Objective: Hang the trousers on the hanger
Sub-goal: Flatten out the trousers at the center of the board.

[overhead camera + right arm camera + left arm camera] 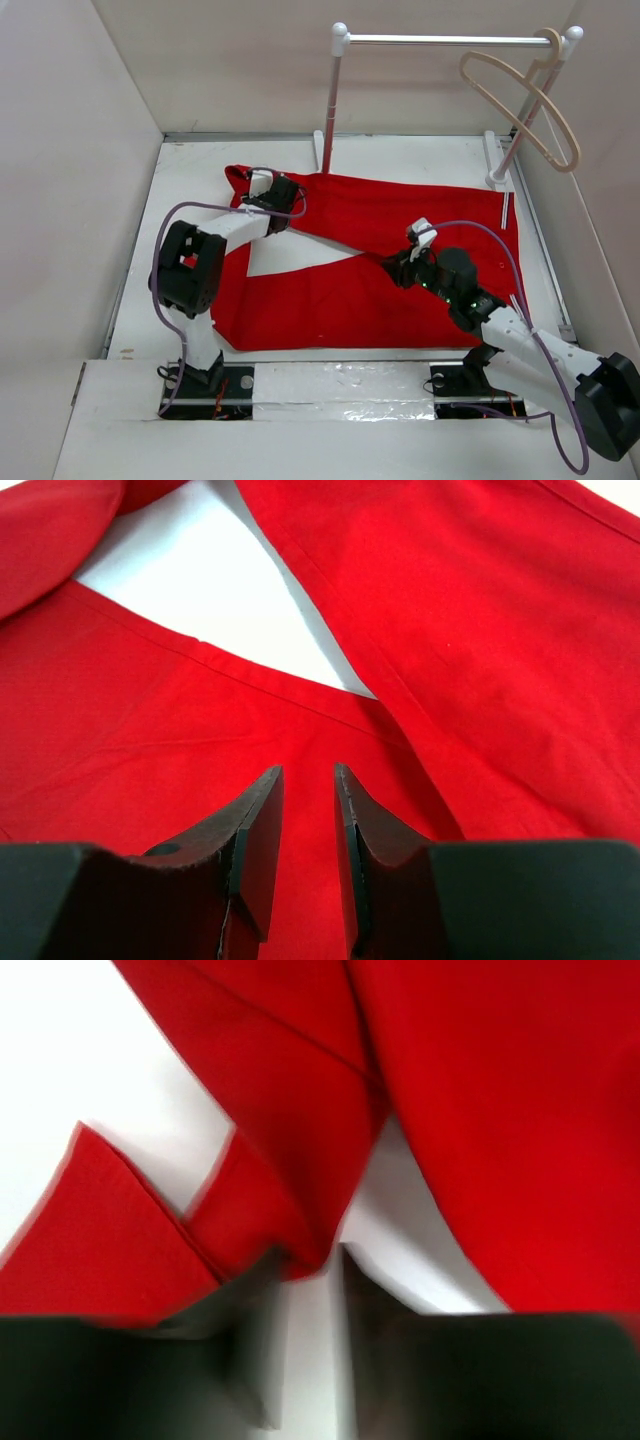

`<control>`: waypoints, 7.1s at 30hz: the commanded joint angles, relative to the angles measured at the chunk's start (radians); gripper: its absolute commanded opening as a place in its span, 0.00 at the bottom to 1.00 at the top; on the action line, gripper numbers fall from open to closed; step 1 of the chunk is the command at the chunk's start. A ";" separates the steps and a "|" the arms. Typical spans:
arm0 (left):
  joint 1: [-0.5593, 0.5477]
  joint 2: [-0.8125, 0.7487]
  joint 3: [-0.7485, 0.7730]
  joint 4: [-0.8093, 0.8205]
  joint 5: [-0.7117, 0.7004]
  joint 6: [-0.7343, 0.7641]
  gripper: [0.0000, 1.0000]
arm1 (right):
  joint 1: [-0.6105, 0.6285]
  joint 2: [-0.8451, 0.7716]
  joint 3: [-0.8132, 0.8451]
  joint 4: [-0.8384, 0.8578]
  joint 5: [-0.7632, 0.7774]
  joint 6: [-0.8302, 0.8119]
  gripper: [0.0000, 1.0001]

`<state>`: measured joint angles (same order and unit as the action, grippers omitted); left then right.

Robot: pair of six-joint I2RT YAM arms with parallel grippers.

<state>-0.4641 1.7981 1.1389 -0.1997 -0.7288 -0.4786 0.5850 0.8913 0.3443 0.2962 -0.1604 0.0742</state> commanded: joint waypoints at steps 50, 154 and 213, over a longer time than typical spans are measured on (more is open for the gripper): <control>0.325 -0.091 0.225 0.021 0.475 0.164 0.43 | 0.019 0.074 0.036 0.024 0.018 -0.020 0.15; 0.667 -0.309 -0.599 0.819 0.723 -0.816 0.49 | 0.095 0.190 0.082 0.067 -0.096 -0.057 0.48; 0.464 -0.370 -0.122 0.218 0.336 -0.246 0.51 | 0.245 0.640 0.558 0.196 -0.216 0.056 0.37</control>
<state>0.0063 1.4101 0.9066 0.0715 -0.2581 -0.8078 0.8200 1.5963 0.9771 0.5091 -0.4290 0.2043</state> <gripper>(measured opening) 0.486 0.356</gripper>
